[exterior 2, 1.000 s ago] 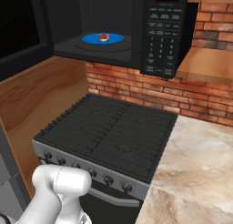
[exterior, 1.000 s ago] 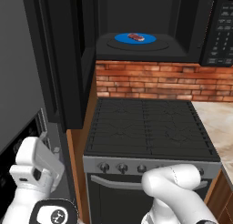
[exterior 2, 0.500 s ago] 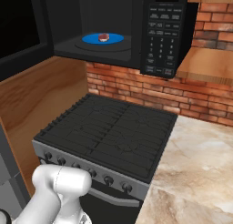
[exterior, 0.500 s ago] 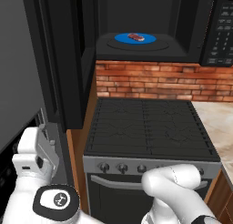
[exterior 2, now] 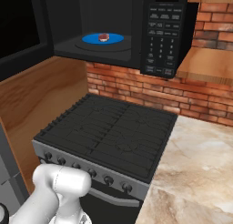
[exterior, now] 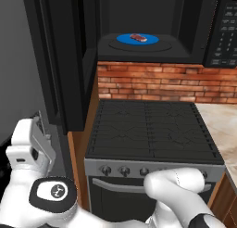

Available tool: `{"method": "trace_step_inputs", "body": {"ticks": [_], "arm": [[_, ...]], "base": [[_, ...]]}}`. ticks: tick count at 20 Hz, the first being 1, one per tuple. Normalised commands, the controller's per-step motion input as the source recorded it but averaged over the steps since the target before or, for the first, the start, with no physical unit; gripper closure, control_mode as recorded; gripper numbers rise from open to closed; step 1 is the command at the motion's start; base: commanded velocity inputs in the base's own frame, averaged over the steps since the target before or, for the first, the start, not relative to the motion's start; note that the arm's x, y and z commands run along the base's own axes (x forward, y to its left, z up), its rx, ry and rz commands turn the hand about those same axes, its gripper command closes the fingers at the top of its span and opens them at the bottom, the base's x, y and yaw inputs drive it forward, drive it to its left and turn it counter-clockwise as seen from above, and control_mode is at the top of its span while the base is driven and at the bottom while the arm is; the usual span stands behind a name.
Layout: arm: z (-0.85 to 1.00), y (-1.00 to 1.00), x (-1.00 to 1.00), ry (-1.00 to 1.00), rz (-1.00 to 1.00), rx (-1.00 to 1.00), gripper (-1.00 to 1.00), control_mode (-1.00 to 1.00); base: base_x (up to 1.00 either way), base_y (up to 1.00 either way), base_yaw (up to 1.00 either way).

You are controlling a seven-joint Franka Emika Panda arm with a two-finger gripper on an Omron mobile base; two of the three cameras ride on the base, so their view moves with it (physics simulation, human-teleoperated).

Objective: Transport the steak from the fridge to the microwave and turn on the microwave.

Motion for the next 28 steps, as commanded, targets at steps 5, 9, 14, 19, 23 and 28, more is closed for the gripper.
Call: {"method": "trace_step_inputs", "body": {"ticks": [5, 9, 14, 19, 23, 28], "arm": [[0.69, -0.02, 0.0, -0.01, -0.13, 0.02, -1.0, -1.0], [0.71, -0.3, -0.12, -0.05, -0.17, 0.05, -1.0, -1.0], [0.84, -0.92, -0.73, -0.15, -0.17, 0.18, -1.0, -1.0], [0.81, -1.0, -1.0, -0.25, -0.06, 0.22, -1.0, -1.0], [0.28, -1.0, -0.33, -0.07, -0.03, 0.24, -1.0, -1.0], [-0.34, -1.0, 0.61, 0.13, 0.0, 0.29, -1.0, -1.0]], "base": [[0.0, 0.0, 0.0], [0.0, 0.0, 0.0], [0.0, 0.0, 0.0], [0.0, 0.0, 0.0], [0.0, 0.0, 0.0], [0.0, 0.0, 0.0]]}}
